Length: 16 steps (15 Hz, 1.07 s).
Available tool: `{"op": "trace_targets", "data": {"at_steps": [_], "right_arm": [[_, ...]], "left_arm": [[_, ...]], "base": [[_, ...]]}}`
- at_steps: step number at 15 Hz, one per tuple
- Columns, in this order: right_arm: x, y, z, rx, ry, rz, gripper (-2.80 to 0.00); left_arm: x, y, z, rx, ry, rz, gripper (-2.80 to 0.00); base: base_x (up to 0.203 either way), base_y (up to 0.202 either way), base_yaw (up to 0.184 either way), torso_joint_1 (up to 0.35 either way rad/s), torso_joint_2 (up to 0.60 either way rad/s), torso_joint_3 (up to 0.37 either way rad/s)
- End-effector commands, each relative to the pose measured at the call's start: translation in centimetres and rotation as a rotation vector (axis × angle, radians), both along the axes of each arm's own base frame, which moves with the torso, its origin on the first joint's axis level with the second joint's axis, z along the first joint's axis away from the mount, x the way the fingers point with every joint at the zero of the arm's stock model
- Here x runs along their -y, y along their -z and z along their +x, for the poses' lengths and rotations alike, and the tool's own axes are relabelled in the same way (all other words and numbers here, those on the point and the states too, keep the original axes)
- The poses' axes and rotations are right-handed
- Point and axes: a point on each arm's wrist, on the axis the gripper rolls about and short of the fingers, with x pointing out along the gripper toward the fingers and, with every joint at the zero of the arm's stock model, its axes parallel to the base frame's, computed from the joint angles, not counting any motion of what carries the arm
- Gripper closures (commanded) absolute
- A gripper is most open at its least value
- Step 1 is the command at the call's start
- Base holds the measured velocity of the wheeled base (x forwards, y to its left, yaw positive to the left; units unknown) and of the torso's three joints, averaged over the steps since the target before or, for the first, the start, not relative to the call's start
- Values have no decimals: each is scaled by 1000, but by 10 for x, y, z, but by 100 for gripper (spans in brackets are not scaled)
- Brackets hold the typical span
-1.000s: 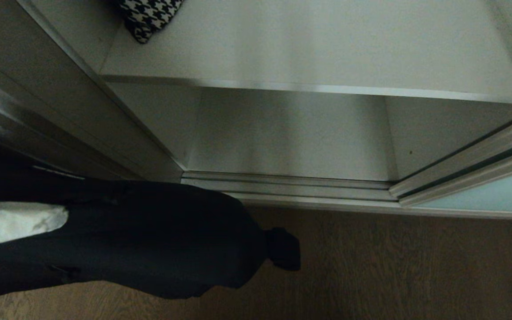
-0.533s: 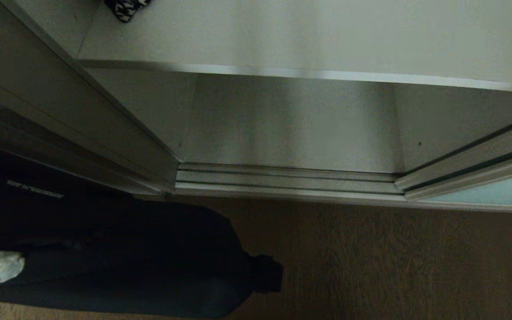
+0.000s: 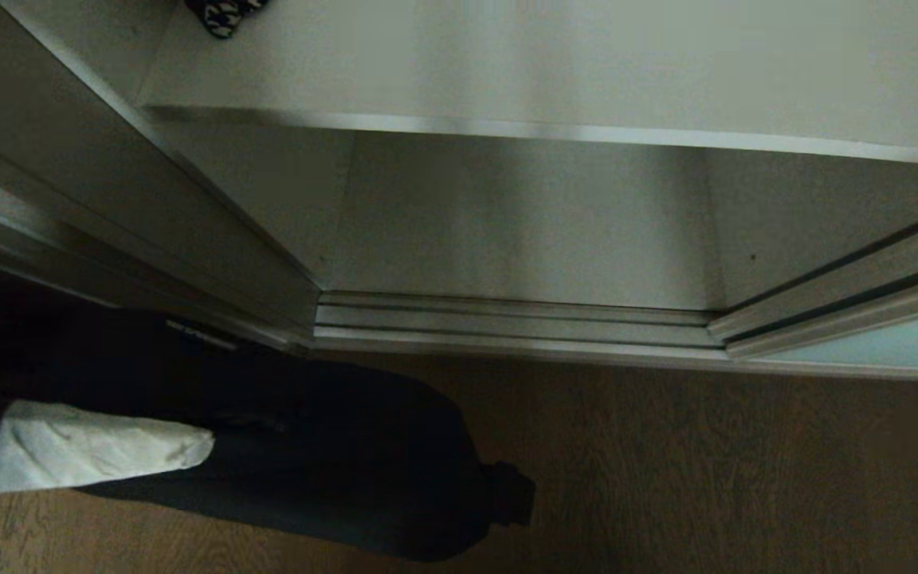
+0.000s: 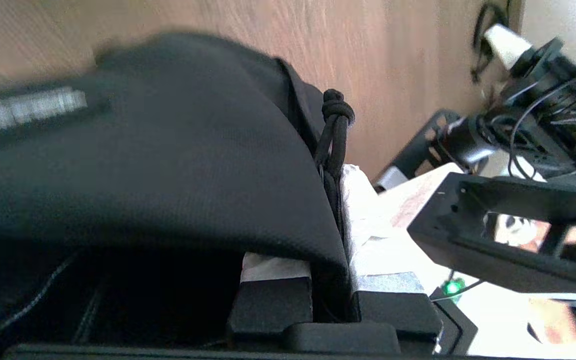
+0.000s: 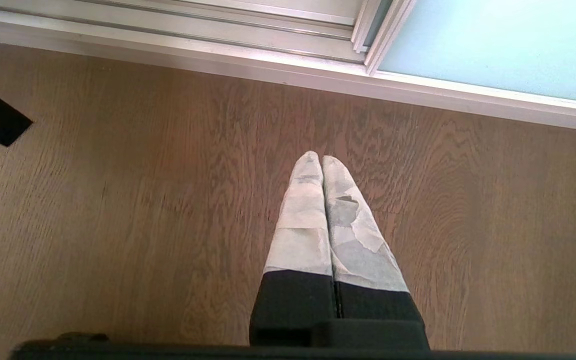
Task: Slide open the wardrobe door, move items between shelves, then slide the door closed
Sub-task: Place the bag on the lower shelf
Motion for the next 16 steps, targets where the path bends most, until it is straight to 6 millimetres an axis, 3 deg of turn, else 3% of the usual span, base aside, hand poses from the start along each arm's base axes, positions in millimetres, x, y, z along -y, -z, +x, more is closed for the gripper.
{"op": "trace_targets", "data": {"at_steps": [1, 8, 16], "right_arm": [[0, 0, 0, 0, -1, -1, 0], [0, 0, 0, 0, -1, -1, 0], [0, 0, 0, 0, -1, -1, 0]], "left_arm": [[21, 15, 30, -108, 33, 53, 0], [72, 27, 63, -295, 47, 28, 0], [118, 45, 67, -568, -93, -25, 0]], "base": [[0, 0, 0, 0, 0, 0], [0, 0, 0, 0, 0, 0], [0, 0, 0, 0, 0, 0]]}}
